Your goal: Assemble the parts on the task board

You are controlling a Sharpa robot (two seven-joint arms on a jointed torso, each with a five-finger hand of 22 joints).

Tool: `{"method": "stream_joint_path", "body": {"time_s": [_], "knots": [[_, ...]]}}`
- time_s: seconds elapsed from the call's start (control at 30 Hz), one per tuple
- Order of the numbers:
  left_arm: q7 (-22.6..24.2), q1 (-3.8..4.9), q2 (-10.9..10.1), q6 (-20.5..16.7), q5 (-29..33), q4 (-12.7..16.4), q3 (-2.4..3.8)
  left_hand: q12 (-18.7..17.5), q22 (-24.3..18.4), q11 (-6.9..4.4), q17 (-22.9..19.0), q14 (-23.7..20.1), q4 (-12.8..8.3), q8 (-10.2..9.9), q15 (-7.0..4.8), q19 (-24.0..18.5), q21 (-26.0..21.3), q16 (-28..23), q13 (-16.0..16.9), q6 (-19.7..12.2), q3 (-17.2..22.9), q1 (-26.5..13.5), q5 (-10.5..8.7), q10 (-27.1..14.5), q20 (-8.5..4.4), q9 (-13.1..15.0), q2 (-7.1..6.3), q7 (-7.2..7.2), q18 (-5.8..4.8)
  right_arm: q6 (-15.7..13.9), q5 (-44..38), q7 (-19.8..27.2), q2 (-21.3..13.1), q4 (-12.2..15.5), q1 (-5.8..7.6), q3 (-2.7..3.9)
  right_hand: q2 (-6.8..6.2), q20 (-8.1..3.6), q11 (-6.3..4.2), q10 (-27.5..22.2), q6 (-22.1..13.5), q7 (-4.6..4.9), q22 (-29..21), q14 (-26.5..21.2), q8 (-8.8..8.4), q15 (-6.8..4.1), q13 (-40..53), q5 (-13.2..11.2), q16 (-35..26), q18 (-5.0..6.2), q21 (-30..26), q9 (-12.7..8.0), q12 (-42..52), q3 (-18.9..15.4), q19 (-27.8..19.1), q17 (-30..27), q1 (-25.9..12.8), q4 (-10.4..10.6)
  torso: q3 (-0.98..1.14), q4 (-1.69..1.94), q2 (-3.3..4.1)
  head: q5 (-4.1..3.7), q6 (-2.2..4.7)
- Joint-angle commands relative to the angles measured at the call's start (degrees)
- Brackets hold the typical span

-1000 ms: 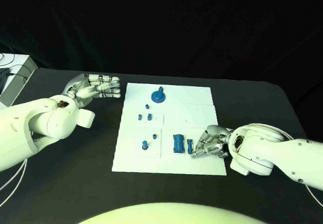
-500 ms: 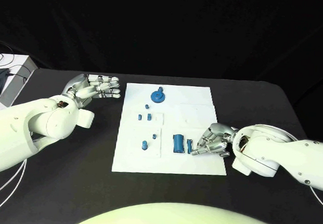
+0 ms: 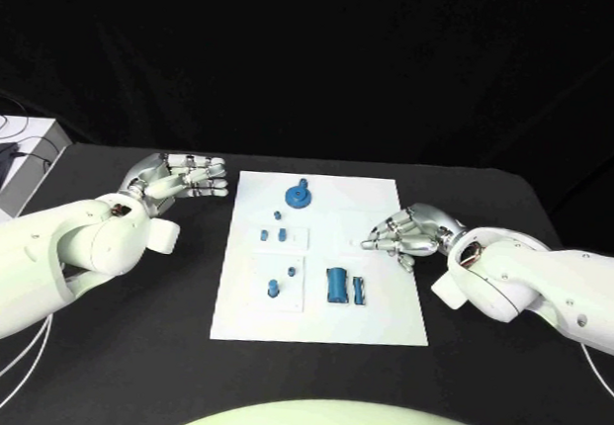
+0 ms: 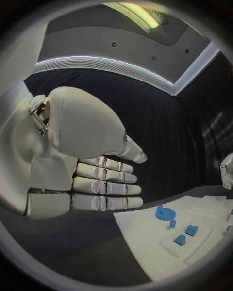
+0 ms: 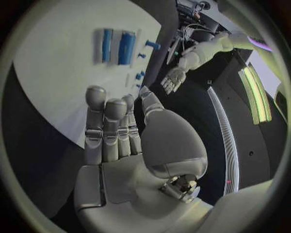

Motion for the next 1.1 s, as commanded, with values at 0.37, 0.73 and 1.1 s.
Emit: {"method": "stream_joint_path", "body": {"time_s": [0.37, 0.73, 1.1], "knots": [[6.80, -0.05, 3.84, -2.14, 4.75, -5.68, 0.08, -0.13, -9.61, 1.24, -4.59, -7.24, 0.69, -0.15, 2.70, -6.70, -1.01, -0.49, -0.08, -1.64, -5.89, -0.71, -2.75, -2.93, 4.02, -0.07, 0.99, -1.53, -0.03, -8.86, 24.56, 28.11, 11.06, -21.13, 0.13, 2.38, 3.36, 2.96, 3.22, -3.29, -3.72, 4.00, -18.95, -3.02, -4.20, 3.21, -21.23, -1.28, -21.04, -0.49, -18.12, -18.94, -11.99, -0.38, -4.38, -8.45, 2.98, -3.94, -1.20, 0.05, -2.43, 0.78, 4.83], [5.83, -0.04, 7.40, -3.06, 4.77, -9.39, 0.09, -3.66, -24.19, -6.96, -8.52, -67.16, -2.30, -3.65, -5.74, -61.73, -4.59, -3.98, -3.50, -60.47, -5.23, -25.62, -13.39, -66.55, -6.46, -3.59, 3.11, -9.04, -5.65, -7.59, 25.45, 28.00, 15.26, -27.99, -0.13, 3.38, 0.59, 5.08, 1.01, -21.47, -21.10, -3.31, -71.55, -30.98, -7.97, 4.62, -57.77, -15.20, -49.07, -5.29, -21.70, -46.20, -35.42, 2.51, -39.06, -49.24, -18.05, 2.33, -1.12, -0.01, -3.00, 0.80, 6.67], [7.70, 1.31, 7.04, -10.50, 6.46, -4.16, -2.53, -3.66, -24.19, -6.96, -8.52, -67.16, -2.30, -3.65, -5.74, -61.73, -4.59, -3.98, -3.50, -60.47, -5.23, -82.84, -13.39, -66.55, -6.46, -3.59, 3.11, -9.04, -5.65, -12.63, 31.47, 29.84, 14.67, -20.54, -1.62, 4.98, 0.59, 5.08, 1.01, -68.04, -62.16, -3.31, -71.55, -80.62, -7.97, 4.62, -57.77, -15.20, -49.07, -5.29, -21.70, -46.20, -35.42, 2.51, -81.69, -49.24, -68.14, 2.33, 0.25, -2.03, -4.59, 2.53, 10.38]]}}
